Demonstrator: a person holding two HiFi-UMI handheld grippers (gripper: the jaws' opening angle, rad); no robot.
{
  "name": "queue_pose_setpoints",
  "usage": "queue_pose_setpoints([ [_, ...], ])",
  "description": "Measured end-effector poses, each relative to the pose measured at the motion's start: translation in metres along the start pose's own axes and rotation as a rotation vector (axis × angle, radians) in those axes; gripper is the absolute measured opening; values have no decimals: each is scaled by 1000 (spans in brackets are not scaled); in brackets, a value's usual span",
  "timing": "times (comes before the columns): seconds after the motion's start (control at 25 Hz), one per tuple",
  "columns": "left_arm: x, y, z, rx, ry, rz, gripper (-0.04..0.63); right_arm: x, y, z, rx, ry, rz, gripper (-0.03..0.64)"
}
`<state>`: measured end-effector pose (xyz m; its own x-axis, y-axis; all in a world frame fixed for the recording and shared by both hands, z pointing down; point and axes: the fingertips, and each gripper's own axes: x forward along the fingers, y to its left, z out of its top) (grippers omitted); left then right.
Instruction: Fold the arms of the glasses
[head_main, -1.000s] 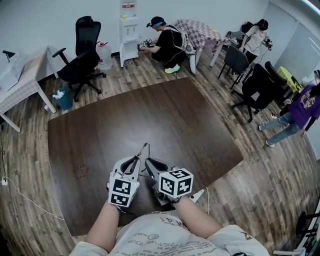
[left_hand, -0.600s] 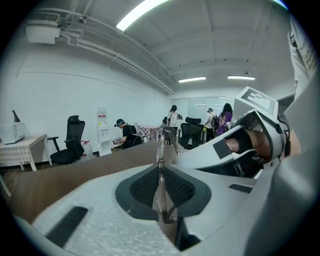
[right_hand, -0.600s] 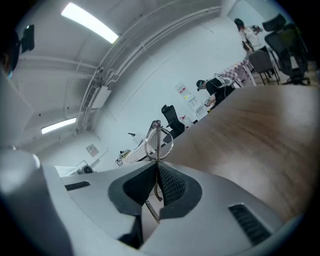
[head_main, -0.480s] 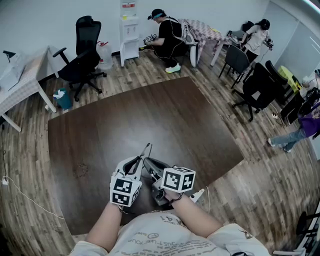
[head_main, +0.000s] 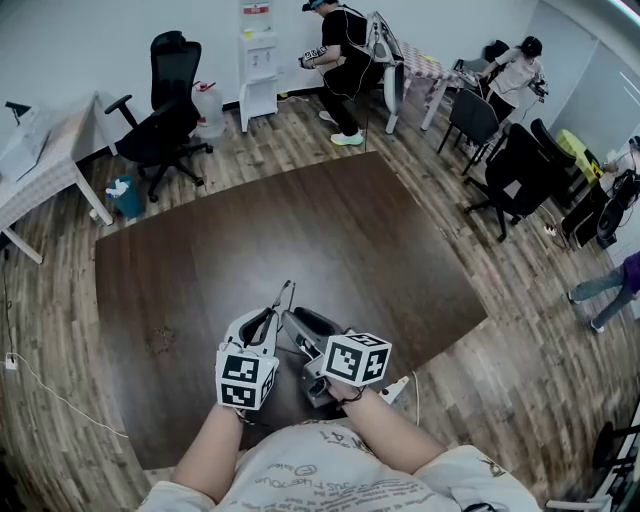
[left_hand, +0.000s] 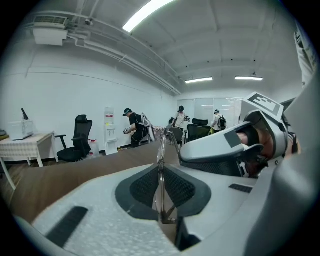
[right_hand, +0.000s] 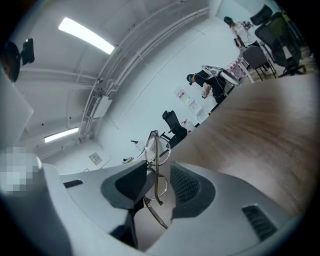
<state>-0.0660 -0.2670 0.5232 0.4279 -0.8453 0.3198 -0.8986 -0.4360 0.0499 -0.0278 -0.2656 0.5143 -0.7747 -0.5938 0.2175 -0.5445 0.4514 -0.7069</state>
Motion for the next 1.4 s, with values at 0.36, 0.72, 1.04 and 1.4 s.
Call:
queue_pose_setpoints([
  [0.36, -10, 42, 1, -84, -30, 172, 41, -9, 20, 10, -198, -59, 28, 141],
  [0.72, -28, 76, -10, -281, -63, 308, 41, -14, 34, -33, -331, 69, 60, 77],
  [1.04, -37, 81, -14, -440, -94, 300, 41, -19, 9, -72, -195, 158, 4, 89],
  [1.4, -39, 71, -14, -489, -95, 241, 41, -29, -2, -55, -171, 64, -67, 109],
])
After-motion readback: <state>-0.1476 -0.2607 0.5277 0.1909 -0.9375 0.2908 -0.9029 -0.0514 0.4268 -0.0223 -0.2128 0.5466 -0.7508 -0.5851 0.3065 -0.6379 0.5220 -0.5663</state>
